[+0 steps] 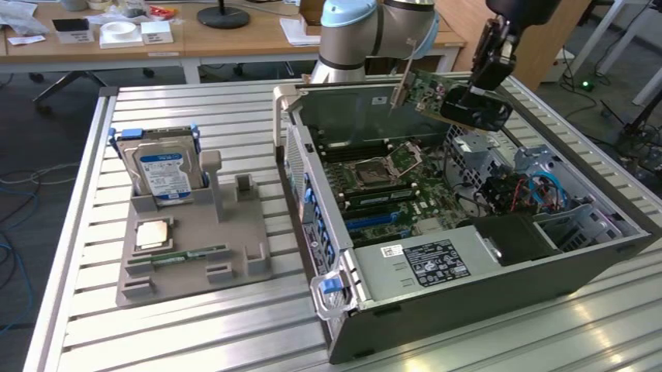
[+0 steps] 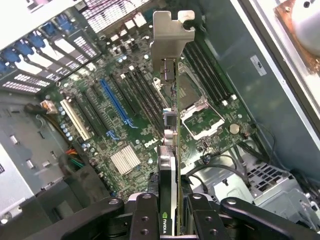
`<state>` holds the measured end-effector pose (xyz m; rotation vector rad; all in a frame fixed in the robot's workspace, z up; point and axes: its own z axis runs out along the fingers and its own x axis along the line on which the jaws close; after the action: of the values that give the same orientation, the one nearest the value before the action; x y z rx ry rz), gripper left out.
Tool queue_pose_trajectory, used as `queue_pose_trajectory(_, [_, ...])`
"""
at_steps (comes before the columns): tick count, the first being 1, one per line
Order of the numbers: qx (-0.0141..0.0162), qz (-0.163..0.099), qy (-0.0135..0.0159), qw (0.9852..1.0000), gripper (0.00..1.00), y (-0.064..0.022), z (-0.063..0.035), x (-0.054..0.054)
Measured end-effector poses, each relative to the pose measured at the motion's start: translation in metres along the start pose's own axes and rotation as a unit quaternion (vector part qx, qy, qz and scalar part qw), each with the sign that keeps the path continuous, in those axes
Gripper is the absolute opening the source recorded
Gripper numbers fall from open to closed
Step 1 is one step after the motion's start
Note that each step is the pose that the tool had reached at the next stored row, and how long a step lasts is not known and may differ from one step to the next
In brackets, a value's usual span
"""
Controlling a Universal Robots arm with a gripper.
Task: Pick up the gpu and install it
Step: 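Insert the gpu into the slot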
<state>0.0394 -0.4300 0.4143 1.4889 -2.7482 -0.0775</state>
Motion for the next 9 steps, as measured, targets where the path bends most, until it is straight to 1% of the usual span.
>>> queue_pose_trajectory(5, [-0.0003,-0.03,0.0015,0.9995,0.27,0.0002,0.0,-0.0003])
queue_pose_trajectory(9, [-0.0006,-0.054,0.0027,0.9985,0.27,0.0003,0.0001,-0.0005])
